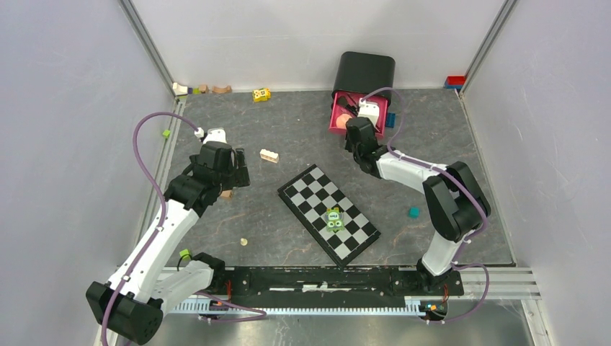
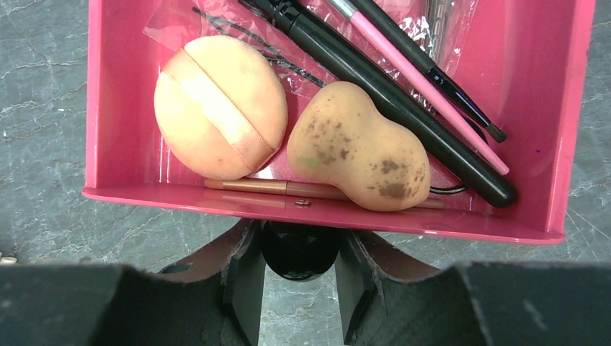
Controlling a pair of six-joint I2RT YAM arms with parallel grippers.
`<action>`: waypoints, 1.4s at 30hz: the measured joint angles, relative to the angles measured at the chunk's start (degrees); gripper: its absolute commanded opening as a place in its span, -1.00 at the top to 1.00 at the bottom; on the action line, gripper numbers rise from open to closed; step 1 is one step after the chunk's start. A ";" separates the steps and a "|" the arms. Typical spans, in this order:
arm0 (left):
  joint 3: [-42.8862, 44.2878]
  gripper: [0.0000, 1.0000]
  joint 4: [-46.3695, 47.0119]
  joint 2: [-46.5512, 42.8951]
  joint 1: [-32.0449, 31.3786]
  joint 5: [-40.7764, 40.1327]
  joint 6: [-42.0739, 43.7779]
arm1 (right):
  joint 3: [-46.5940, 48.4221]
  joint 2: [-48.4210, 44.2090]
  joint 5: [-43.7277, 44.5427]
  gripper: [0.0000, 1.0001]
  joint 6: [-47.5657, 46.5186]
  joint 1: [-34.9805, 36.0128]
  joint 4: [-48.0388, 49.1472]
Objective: Organize the makeup
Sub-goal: Close the drawer in the storage box.
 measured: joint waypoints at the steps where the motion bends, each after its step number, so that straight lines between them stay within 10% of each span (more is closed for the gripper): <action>1: 0.00 -1.00 0.02 0.00 0.00 0.00 0.00 | 0.20 0.00 0.00 0.70 -0.09 0.00 -0.20; 42: -0.13 -1.00 0.02 0.55 0.02 0.02 0.07 | 23.30 13.14 -3.91 0.42 -4.33 -7.74 -6.64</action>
